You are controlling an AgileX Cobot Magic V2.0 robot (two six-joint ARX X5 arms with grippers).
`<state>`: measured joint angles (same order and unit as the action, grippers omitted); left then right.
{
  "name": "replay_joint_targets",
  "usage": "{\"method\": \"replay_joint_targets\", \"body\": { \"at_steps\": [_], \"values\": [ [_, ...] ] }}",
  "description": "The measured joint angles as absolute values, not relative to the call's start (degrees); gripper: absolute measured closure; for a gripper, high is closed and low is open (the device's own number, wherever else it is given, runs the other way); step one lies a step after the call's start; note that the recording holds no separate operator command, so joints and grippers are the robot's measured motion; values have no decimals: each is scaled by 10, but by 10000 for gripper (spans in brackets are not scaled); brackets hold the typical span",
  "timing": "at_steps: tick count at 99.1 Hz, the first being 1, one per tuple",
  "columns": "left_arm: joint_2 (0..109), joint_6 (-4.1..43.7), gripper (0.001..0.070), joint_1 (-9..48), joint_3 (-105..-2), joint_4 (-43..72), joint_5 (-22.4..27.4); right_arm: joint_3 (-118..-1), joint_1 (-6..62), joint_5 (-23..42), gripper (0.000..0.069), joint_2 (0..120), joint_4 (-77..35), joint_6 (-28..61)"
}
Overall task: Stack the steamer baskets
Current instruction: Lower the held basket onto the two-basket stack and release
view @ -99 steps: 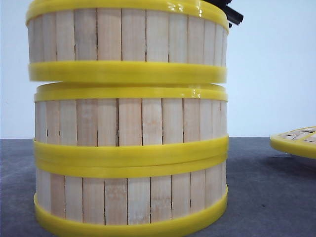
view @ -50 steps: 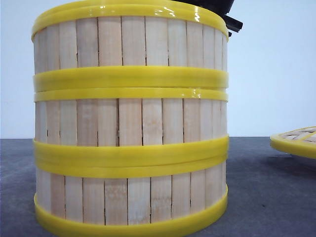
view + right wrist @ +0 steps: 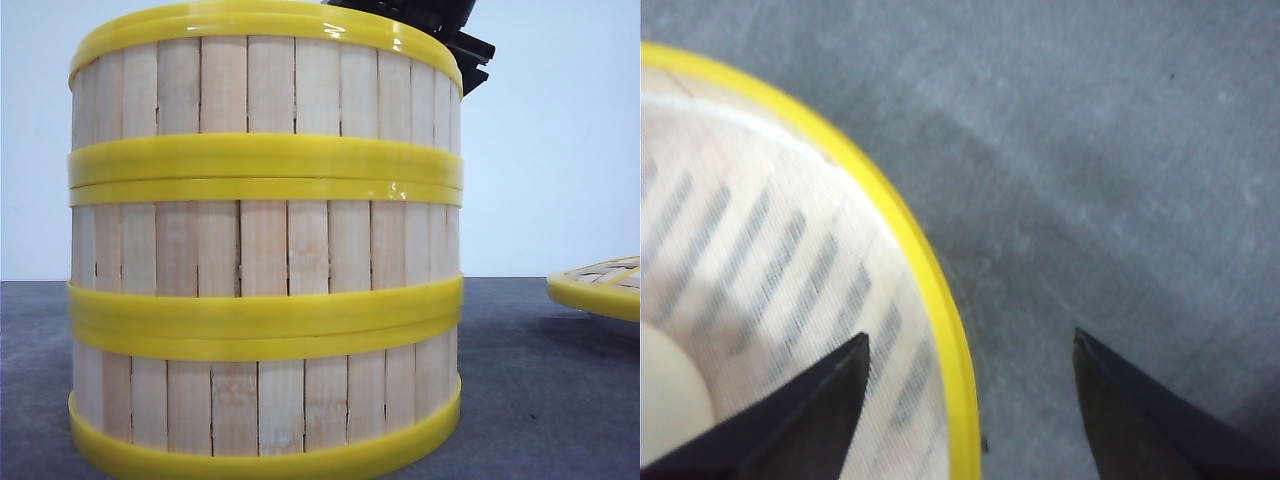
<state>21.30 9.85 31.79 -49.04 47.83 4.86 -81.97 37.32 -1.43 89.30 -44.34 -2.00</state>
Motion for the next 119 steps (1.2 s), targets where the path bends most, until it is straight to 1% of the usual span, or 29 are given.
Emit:
{"method": "replay_joint_targets", "body": {
  "at_steps": [14, 34, 46, 57, 70, 83, 89, 104, 119],
  "values": [
    [213, 98, 481, 318, -490, 478, 49, -819, 373, 11, 280, 869, -437, -23],
    [213, 93, 481, 318, -490, 478, 49, -820, 373, 86, 279, 758, -435, -25],
    [213, 85, 481, 318, -490, 478, 49, -820, 362, 132, 279, 695, -468, -34],
    [213, 81, 481, 318, -490, 478, 49, -820, 340, 150, 279, 649, -507, -47],
    [213, 79, 481, 318, -490, 473, 49, -820, 290, 152, 279, 619, -550, -55],
    [213, 76, 481, 318, -490, 474, 49, -820, 222, 143, 279, 624, -579, -56],
    [213, 75, 481, 318, -490, 474, 49, -818, 189, 127, 279, 631, -579, -55],
    [213, 75, 481, 318, -490, 474, 49, -799, 108, 59, 279, 651, -574, -54],
    [213, 75, 481, 318, -490, 474, 49, -761, 51, 31, 279, 687, -550, -54]
  ]
}}
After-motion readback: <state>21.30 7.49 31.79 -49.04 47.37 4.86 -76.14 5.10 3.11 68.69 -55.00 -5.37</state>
